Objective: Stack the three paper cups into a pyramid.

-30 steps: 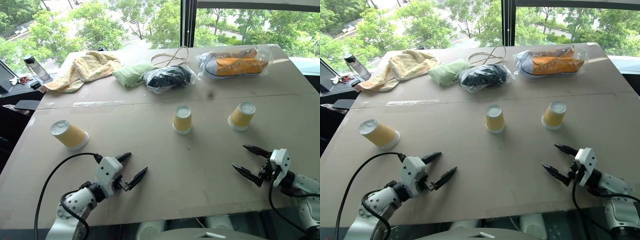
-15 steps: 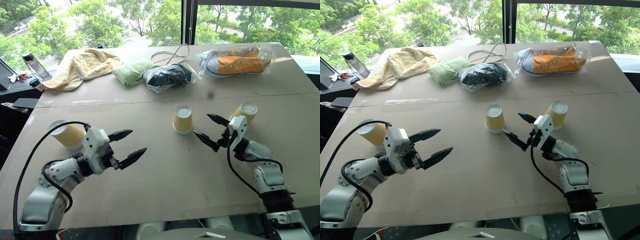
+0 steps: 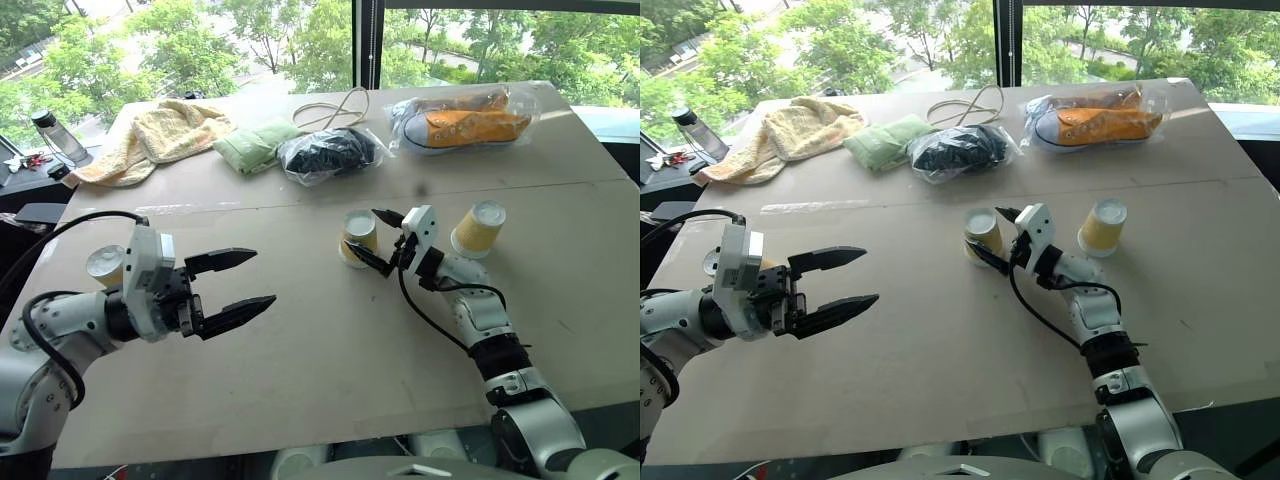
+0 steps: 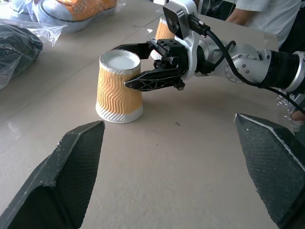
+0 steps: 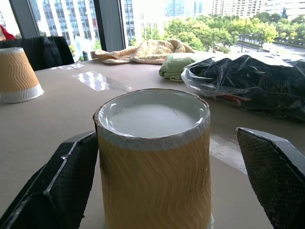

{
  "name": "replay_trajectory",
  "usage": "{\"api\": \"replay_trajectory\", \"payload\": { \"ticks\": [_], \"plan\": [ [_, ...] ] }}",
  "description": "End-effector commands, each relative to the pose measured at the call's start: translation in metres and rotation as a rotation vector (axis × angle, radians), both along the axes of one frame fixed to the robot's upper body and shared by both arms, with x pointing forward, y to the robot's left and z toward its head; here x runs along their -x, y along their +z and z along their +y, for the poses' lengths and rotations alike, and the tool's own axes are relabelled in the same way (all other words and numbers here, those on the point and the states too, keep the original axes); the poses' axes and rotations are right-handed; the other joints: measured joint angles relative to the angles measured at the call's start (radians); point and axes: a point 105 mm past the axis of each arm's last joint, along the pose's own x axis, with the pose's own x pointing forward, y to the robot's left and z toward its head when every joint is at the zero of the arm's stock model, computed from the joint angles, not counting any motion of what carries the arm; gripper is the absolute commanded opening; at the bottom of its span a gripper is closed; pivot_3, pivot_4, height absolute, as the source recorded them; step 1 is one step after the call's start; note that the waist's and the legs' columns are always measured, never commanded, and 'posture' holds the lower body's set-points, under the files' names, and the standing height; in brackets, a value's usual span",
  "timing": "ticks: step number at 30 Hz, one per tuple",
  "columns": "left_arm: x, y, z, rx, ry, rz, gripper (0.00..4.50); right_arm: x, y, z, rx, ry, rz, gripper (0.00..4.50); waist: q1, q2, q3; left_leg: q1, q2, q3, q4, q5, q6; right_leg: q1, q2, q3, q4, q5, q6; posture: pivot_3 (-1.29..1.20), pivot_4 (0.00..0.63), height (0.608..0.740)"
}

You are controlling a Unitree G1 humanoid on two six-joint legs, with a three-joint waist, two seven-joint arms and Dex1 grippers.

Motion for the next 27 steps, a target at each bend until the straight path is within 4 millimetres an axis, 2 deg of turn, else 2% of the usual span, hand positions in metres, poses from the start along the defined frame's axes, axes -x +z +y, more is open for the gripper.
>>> {"api": "replay_trajectory", "payload": {
  "ticks": [1, 3, 6, 8, 9, 11, 16, 21, 24, 26, 27],
  "plan": [
    [0.001, 0.01, 0.002, -0.015, 0.003, -0.046, 4.48, -0.002, 0.015, 0.006, -0.04, 0.001, -0.052, 4.5, -0.001, 0.0, 0.0, 0.0, 0.0, 0.0, 0.0, 0.0, 0.0, 0.0, 0.0, 0.0, 0.0, 0.0, 0.0, 0.0, 0.15, 0.74],
    [0.001, 0.009, 0.003, -0.022, 0.011, -0.047, 4.48, -0.003, 0.017, 0.007, -0.04, 0.001, -0.059, 4.5, -0.002, 0.0, 0.0, 0.0, 0.0, 0.0, 0.0, 0.0, 0.0, -0.001, 0.0, 0.0, 0.0, 0.0, 0.0, 0.0, 0.15, 0.74],
    [0.0, 0.008, 0.004, -0.019, 0.022, -0.045, 4.5, -0.004, 0.019, 0.009, -0.047, 0.001, -0.067, 3.59, -0.002, 0.0, 0.0, 0.0, 0.0, 0.0, 0.0, 0.0, 0.0, -0.001, 0.0, 0.0, 0.001, 0.0, 0.0, 0.0, 0.15, 0.74],
    [0.0, 0.007, 0.004, -0.018, 0.026, -0.043, 4.5, -0.003, 0.02, 0.011, -0.045, 0.013, -0.074, 2.65, -0.002, 0.0, 0.0, 0.0, 0.0, 0.001, 0.0, 0.0, 0.0, -0.001, 0.0, 0.0, 0.001, 0.0, 0.0, 0.0, 0.15, 0.74],
    [0.0, 0.006, 0.005, -0.018, 0.027, -0.042, 4.5, -0.002, 0.02, 0.012, -0.044, 0.018, -0.076, 2.32, -0.002, 0.0, 0.0, 0.0, 0.0, 0.001, 0.0, 0.0, 0.0, -0.001, 0.0, 0.0, 0.001, 0.0, 0.0, 0.0, 0.15, 0.74],
    [0.001, 0.006, 0.007, -0.018, 0.03, -0.041, 4.5, 0.0, 0.022, 0.016, -0.04, 0.04, -0.078, 2.17, -0.002, 0.0, 0.0, 0.0, 0.0, 0.001, 0.0, 0.0, 0.0, -0.001, 0.0, 0.001, 0.001, 0.0, 0.0, 0.0, 0.15, 0.74],
    [-0.001, 0.003, 0.013, -0.02, 0.052, -0.048, 4.5, 0.02, 0.011, 0.045, 0.049, 0.172, -0.081, 2.17, -0.005, 0.0, 0.0, 0.0, 0.001, 0.001, -0.001, 0.0, 0.0, -0.002, 0.001, 0.001, 0.001, 0.0, 0.0, 0.0, 0.15, 0.74],
    [0.001, 0.0, 0.015, -0.02, 0.059, -0.042, 4.5, 0.029, 0.009, 0.064, 0.062, 0.213, -0.069, 2.17, -0.004, 0.0, 0.0, 0.0, 0.002, 0.001, -0.002, 0.0, -0.001, -0.003, 0.001, 0.001, 0.001, 0.0, 0.0, 0.0, 0.15, 0.74],
    [0.003, -0.002, 0.016, -0.02, 0.065, -0.038, 4.5, 0.026, 0.005, 0.069, 0.094, 0.201, -0.084, 2.17, -0.004, 0.0, 0.0, 0.0, 0.002, 0.001, -0.002, 0.0, -0.001, -0.003, 0.001, 0.001, 0.001, 0.0, 0.0, 0.0, 0.15, 0.74],
    [0.004, -0.003, 0.016, -0.018, 0.069, -0.035, 4.5, 0.025, 0.004, 0.069, 0.106, 0.199, -0.088, 3.21, -0.004, 0.0, 0.0, 0.001, 0.002, 0.002, -0.002, 0.0, -0.001, -0.003, 0.001, 0.002, 0.001, 0.0, 0.0, 0.0, 0.15, 0.74],
    [0.005, -0.003, 0.017, -0.018, 0.07, -0.034, 4.5, 0.025, 0.005, 0.067, 0.102, 0.203, -0.092, 3.56, -0.004, -0.001, -0.001, 0.001, 0.002, 0.002, -0.002, 0.001, -0.001, -0.003, 0.001, 0.002, 0.001, 0.0, 0.0, 0.0, 0.15, 0.74]
  ]
}}
